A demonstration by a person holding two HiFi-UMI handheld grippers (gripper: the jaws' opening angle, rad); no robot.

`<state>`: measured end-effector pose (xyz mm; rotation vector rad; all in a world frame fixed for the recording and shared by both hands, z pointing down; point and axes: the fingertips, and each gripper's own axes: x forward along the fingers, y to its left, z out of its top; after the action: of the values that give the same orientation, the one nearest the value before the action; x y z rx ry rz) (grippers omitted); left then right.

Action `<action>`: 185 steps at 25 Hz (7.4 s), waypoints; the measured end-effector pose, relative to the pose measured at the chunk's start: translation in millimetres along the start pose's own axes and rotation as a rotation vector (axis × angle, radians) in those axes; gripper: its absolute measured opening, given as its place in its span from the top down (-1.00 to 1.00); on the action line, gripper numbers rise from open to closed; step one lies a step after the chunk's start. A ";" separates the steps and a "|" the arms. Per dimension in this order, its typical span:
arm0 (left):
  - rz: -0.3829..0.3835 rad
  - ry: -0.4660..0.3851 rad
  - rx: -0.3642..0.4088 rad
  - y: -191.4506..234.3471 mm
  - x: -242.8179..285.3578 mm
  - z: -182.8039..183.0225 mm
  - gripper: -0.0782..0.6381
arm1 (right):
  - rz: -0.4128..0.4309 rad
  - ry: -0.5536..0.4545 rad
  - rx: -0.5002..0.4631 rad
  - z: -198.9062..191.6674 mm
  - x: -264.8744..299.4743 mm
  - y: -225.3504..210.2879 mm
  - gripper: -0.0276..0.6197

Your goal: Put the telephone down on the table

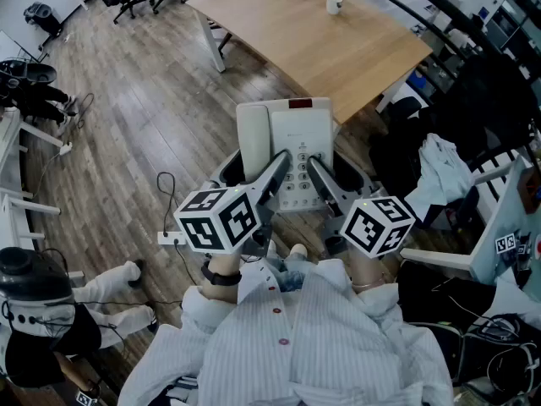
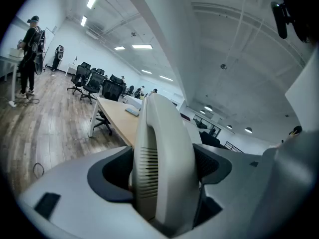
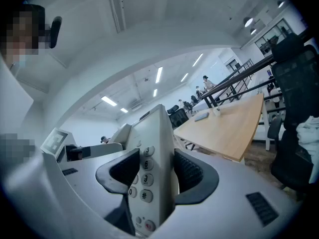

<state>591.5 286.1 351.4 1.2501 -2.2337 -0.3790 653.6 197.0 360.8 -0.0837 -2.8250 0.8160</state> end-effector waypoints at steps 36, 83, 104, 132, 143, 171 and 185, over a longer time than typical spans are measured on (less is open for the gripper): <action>-0.008 -0.008 -0.007 81.6 96.9 77.8 -0.26 | 0.002 0.004 0.013 43.5 136.8 -39.0 0.20; 0.041 -0.019 -0.040 404.3 279.0 321.6 -0.26 | 0.052 0.059 0.054 115.9 579.9 -44.2 0.20; -0.109 0.064 0.048 423.7 477.4 437.4 -0.26 | -0.091 -0.068 0.104 237.2 705.3 -161.2 0.20; -0.682 0.395 0.279 290.1 678.5 441.2 -0.26 | -0.650 -0.471 0.211 326.1 643.8 -307.4 0.20; -0.788 0.507 0.332 273.3 696.8 421.0 -0.27 | -0.777 -0.542 0.274 314.6 629.4 -321.3 0.20; -0.677 0.630 0.307 276.1 733.9 350.3 -0.27 | -0.767 -0.452 0.419 264.7 615.0 -385.4 0.20; -0.600 0.731 0.283 291.0 763.3 285.1 -0.27 | -0.772 -0.390 0.535 211.5 610.1 -434.6 0.20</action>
<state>-96.9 -213.8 509.0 1.8348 -1.3006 0.1825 13.5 -214.4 524.2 1.2598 -2.4636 1.4103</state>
